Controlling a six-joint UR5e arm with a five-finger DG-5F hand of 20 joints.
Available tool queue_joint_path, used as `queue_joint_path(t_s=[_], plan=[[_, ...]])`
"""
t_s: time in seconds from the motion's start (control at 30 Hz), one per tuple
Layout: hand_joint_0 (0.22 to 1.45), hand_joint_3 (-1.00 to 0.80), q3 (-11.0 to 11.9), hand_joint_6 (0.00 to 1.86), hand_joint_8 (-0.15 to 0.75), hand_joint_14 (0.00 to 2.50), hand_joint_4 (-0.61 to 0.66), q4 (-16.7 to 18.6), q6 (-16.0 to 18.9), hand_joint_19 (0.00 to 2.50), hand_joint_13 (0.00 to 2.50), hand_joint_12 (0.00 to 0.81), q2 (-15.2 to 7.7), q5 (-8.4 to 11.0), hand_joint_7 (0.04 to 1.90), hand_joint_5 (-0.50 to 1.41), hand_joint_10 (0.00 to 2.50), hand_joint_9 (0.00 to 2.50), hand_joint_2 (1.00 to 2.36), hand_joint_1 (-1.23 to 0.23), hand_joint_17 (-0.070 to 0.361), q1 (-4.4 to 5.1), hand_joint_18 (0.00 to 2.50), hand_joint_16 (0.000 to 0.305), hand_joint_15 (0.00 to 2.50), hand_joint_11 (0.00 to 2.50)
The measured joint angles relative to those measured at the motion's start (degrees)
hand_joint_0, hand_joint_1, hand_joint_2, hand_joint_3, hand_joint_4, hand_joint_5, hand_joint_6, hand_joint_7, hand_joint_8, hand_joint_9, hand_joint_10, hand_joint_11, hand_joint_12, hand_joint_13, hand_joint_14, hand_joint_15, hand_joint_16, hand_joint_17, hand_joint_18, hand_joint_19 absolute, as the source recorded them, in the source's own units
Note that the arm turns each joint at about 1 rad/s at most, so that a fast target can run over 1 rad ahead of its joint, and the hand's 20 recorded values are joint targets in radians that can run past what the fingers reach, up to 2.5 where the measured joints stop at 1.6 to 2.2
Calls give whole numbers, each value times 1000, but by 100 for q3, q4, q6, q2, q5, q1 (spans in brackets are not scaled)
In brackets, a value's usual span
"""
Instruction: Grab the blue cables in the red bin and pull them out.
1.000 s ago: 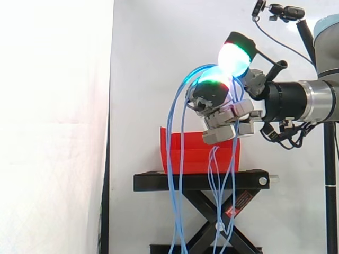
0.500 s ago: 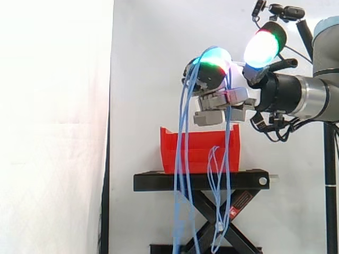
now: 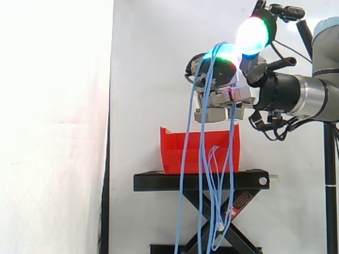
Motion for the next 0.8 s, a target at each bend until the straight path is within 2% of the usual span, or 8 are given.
queue_joint_path(t_s=[0.33,0.8], plan=[[640,-1000,0,465,259,7,300,-5,0,1057,1489,507,0,0,509,864,360,1154,1000,-762,135,1,958,60,1574,1591],[638,-1000,-1,502,206,13,321,-32,0,1054,1542,507,0,0,522,950,156,1326,1000,-732,133,-1,1017,59,1574,1710]])
